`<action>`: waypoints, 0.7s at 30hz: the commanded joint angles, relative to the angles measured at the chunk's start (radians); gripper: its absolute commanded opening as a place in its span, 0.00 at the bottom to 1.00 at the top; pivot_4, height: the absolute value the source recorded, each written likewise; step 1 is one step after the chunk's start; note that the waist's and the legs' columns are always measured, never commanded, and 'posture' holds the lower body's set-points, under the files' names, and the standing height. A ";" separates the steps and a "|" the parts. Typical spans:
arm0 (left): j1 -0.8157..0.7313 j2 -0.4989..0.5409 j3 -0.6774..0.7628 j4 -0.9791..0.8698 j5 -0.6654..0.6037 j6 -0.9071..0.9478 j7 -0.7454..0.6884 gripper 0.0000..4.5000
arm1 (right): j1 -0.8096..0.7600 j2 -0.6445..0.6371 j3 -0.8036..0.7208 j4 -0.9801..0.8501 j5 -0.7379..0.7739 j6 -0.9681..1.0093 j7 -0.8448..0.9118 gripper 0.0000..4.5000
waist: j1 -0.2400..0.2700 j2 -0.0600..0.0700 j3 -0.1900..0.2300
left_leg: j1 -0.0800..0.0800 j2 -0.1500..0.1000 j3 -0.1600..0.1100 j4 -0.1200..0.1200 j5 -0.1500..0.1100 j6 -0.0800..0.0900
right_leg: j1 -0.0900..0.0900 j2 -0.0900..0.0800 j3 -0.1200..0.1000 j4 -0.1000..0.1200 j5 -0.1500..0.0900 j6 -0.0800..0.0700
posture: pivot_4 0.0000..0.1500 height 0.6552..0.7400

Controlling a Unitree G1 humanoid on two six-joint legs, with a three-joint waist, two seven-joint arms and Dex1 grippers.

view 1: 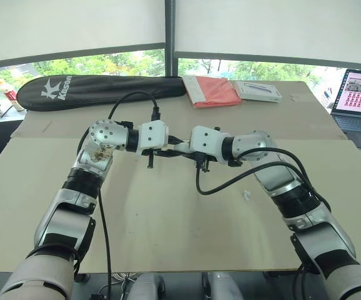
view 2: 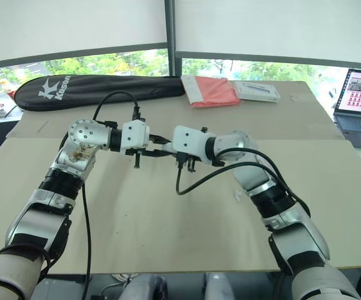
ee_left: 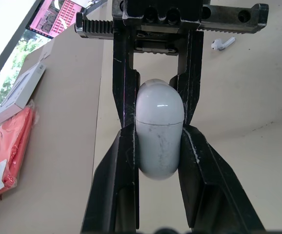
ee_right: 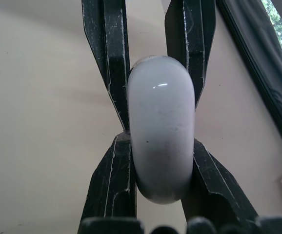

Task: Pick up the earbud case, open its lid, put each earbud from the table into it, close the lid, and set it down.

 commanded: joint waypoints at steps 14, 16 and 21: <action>0.074 0.006 0.209 -0.160 -0.262 0.587 0.035 0.13 | 0.104 0.009 -0.309 -0.235 0.263 0.355 -0.092 0.99 | -0.004 0.000 0.000 | 0.000 0.000 -0.006 0.000 0.000 -0.001 | 0.000 0.000 0.000 0.000 -0.001 0.001 | 1.00 1.00; 0.096 0.006 0.211 -0.211 -0.276 0.624 0.038 0.13 | 0.107 0.016 -0.308 -0.259 0.277 0.394 -0.113 0.99 | -0.004 0.000 0.000 | 0.000 0.000 -0.006 0.000 0.000 0.000 | 0.000 0.000 0.001 0.000 0.000 0.001 | 1.00 1.00; 0.104 0.001 0.212 -0.256 -0.289 0.669 0.052 0.13 | 0.095 0.030 -0.297 -0.271 0.302 0.433 -0.150 0.99 | 0.001 0.000 0.000 | 0.001 0.000 -0.006 0.000 0.000 0.000 | 0.000 0.000 0.001 0.001 0.000 0.000 | 1.00 1.00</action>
